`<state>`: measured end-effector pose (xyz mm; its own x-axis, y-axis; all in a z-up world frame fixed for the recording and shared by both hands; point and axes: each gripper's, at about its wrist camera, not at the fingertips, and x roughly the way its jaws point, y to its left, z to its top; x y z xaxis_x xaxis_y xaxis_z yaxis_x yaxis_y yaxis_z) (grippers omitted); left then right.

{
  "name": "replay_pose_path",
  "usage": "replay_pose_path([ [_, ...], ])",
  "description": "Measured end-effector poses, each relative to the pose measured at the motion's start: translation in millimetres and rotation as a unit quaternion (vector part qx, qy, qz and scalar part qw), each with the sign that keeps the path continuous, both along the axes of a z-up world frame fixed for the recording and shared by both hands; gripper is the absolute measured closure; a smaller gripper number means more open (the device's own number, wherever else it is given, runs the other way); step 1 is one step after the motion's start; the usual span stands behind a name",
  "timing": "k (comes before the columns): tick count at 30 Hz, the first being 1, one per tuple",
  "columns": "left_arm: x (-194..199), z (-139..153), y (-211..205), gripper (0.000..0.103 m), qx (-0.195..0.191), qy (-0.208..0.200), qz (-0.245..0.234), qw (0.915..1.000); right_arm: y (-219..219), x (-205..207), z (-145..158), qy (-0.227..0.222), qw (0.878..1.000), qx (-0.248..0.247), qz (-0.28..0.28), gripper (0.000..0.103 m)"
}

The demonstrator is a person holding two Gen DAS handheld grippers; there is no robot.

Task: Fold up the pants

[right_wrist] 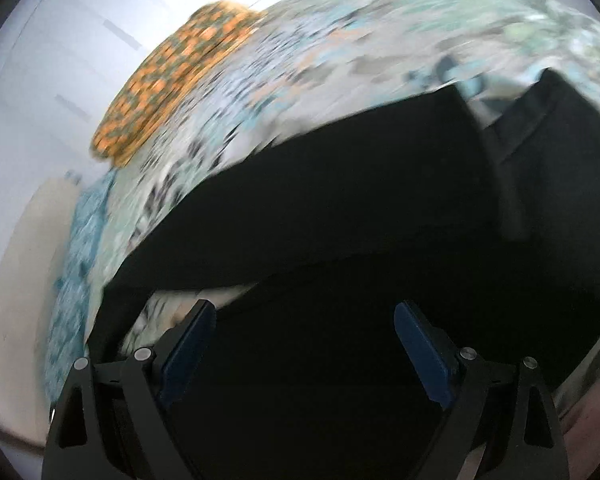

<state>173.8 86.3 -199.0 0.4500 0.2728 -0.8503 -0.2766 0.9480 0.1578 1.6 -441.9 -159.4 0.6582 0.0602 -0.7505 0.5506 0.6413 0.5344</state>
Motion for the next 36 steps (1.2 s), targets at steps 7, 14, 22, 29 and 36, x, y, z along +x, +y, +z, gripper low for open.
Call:
replay_pose_path([
  [7, 0.6, -0.8, -1.7, 0.000, 0.006, -0.002, 0.002, 1.0000, -45.0, -14.6, -7.5, -0.049, 0.992, 0.066, -0.098, 0.013],
  [14, 0.4, -0.9, -2.9, 0.000, 0.013, -0.004, 0.003, 0.9999, -37.0, 2.6, 14.4, 0.005, 0.996, -0.047, -0.070, 0.093],
  [22, 27.0, 31.0, -15.8, 0.001, -0.015, 0.047, -0.066, 0.9966, -4.1, 11.3, 122.8, -0.126, 0.985, -0.113, 0.046, 0.097],
  [29, 125.7, 88.0, -36.9, 0.001, -0.211, 0.021, -0.106, 0.9715, 22.1, 13.9, 185.1, -0.214, 0.965, -0.110, 0.106, 0.097],
  [36, 188.6, 41.1, -35.2, 0.001, -0.280, 0.047, 0.004, 0.9587, 27.8, -12.0, 207.7, -0.242, 0.958, -0.090, 0.125, 0.097],
])
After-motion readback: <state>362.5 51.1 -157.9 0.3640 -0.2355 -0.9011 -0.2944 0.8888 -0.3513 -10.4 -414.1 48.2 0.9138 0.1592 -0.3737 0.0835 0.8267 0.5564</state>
